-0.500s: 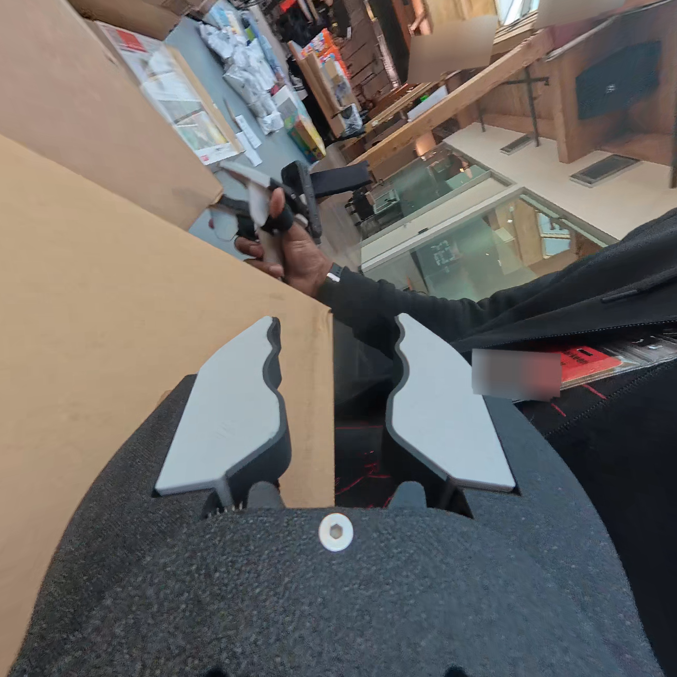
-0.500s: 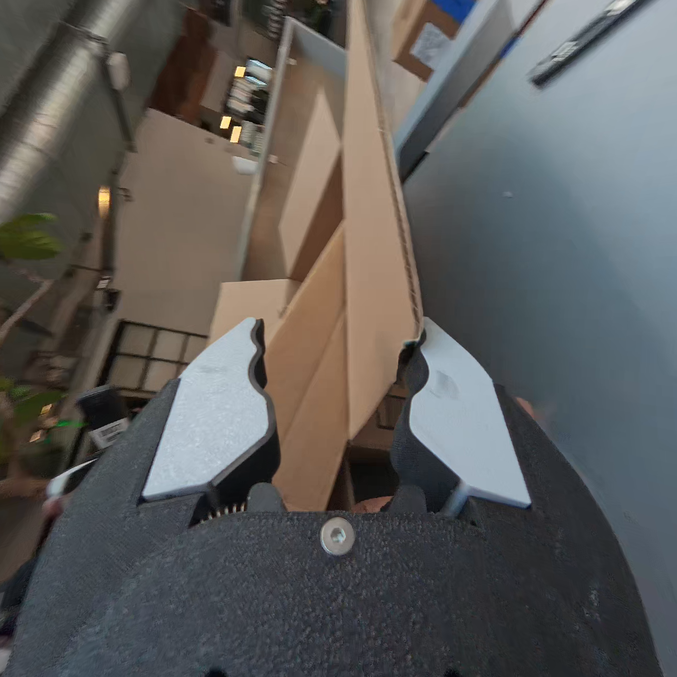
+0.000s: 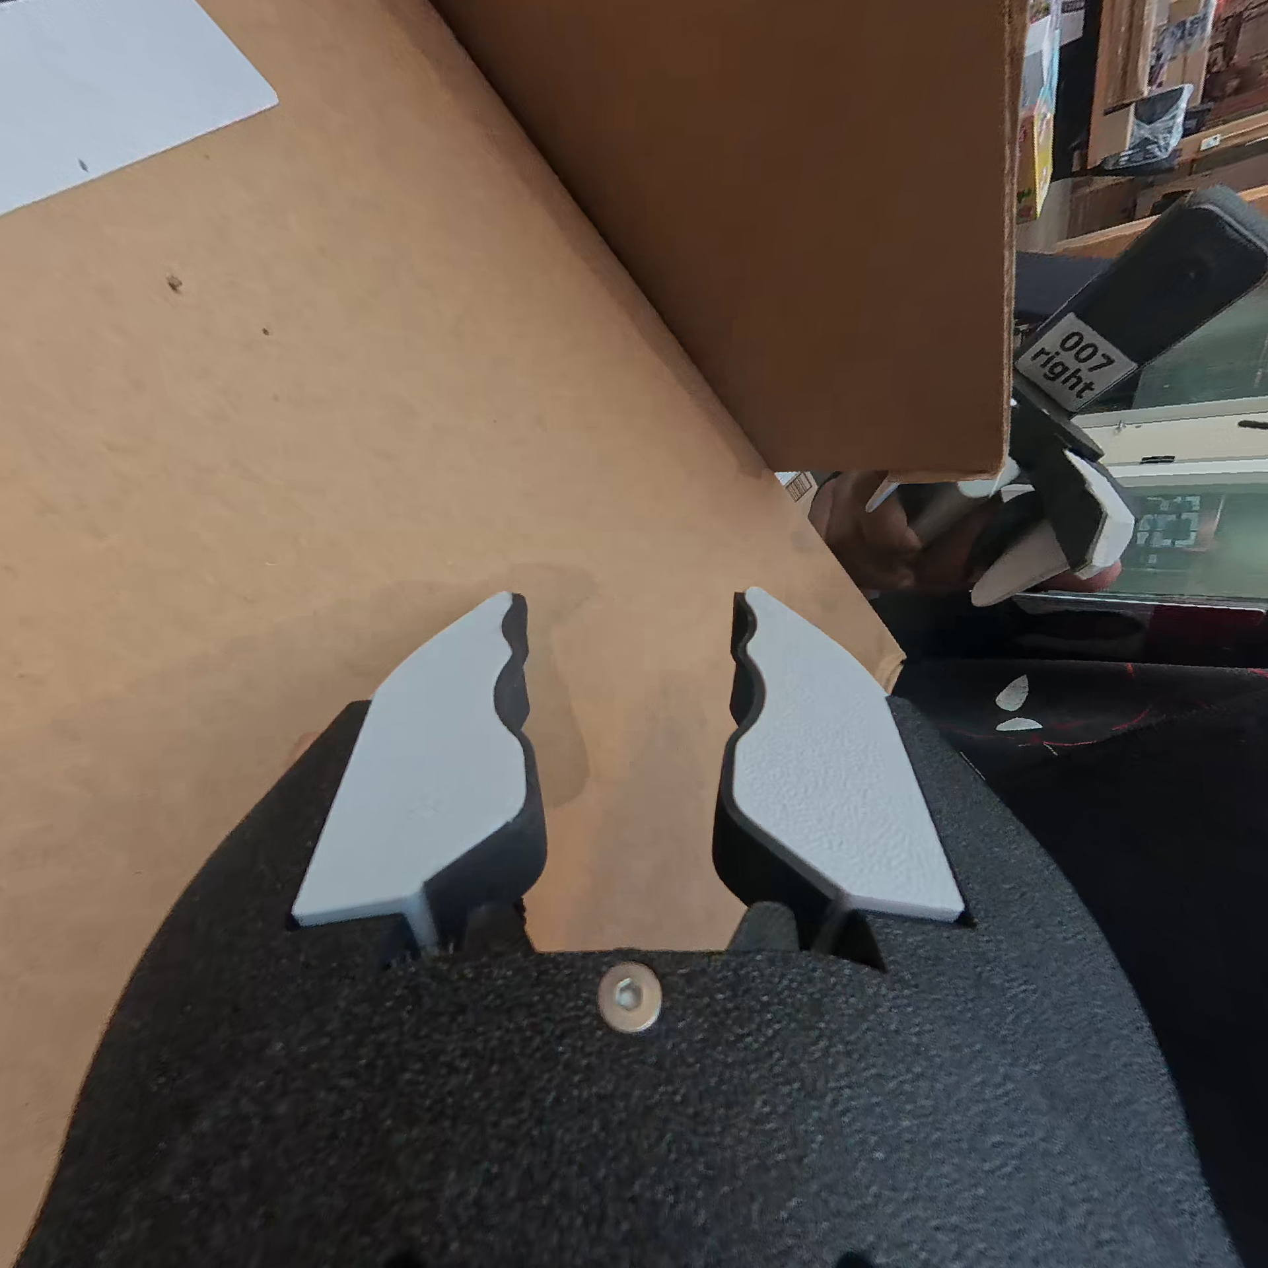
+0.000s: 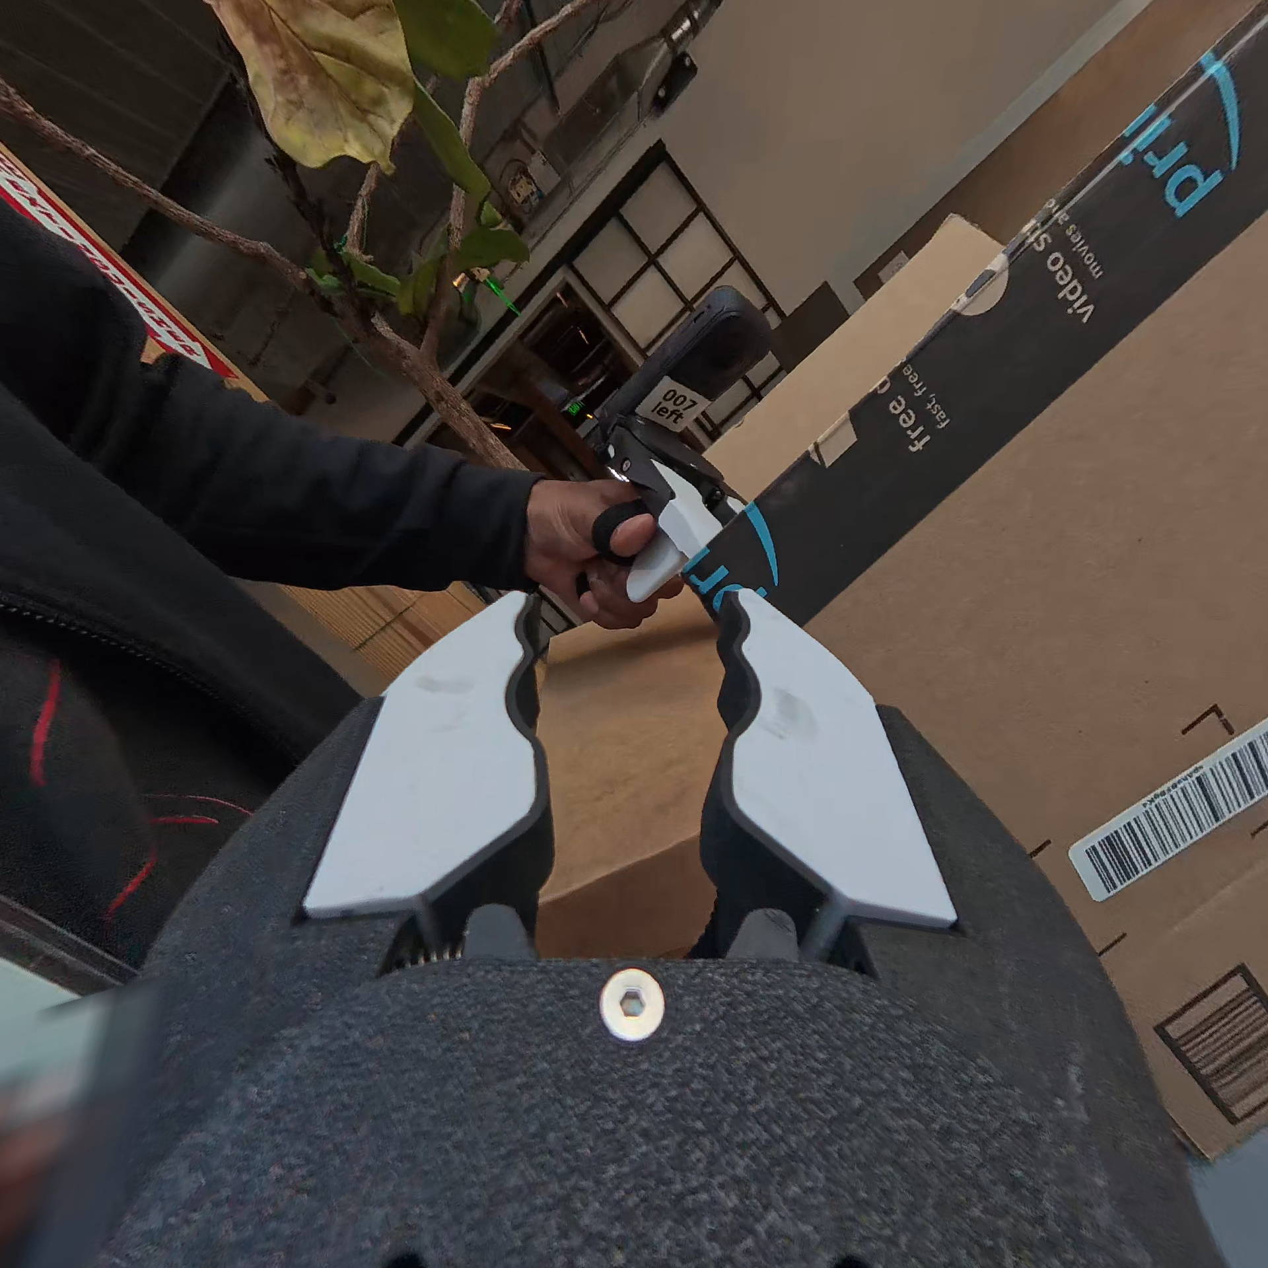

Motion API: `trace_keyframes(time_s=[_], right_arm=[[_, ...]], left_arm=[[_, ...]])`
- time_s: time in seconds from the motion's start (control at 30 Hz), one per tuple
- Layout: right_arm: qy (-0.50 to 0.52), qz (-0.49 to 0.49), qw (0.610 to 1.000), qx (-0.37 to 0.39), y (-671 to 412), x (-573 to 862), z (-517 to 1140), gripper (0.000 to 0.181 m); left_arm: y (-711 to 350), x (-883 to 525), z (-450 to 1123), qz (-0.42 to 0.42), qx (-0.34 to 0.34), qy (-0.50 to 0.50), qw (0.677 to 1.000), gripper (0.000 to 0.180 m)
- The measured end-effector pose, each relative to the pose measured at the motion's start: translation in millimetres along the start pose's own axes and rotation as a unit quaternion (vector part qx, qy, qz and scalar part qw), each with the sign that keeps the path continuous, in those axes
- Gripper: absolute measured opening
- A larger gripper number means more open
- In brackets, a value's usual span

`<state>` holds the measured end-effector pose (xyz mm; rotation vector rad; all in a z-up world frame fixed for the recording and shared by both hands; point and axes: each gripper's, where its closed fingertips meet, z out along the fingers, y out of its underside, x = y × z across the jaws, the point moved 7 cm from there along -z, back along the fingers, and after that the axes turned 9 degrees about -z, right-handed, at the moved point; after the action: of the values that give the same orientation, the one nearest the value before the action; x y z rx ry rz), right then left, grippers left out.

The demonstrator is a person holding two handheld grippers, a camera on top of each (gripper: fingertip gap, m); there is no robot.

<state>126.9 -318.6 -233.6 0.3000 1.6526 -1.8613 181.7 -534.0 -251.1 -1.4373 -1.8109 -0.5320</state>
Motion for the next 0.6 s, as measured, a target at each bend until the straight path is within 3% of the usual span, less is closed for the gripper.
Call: trace_keyframes(time_s=[0.37,0.6], right_arm=[[-0.04,0.042,0.998,-0.013,10.2,4.4,-1.6,0.045],[-0.041,0.051,0.997,-0.044,16.8,1.5,6.6,0.047]], left_arm=[[-3.3,-0.7,9.4,-0.014,0.003,-0.001,1.0,0.059],[9.1,-18.4,-17.6,-0.03,0.043,-0.018,0.998,0.064]])
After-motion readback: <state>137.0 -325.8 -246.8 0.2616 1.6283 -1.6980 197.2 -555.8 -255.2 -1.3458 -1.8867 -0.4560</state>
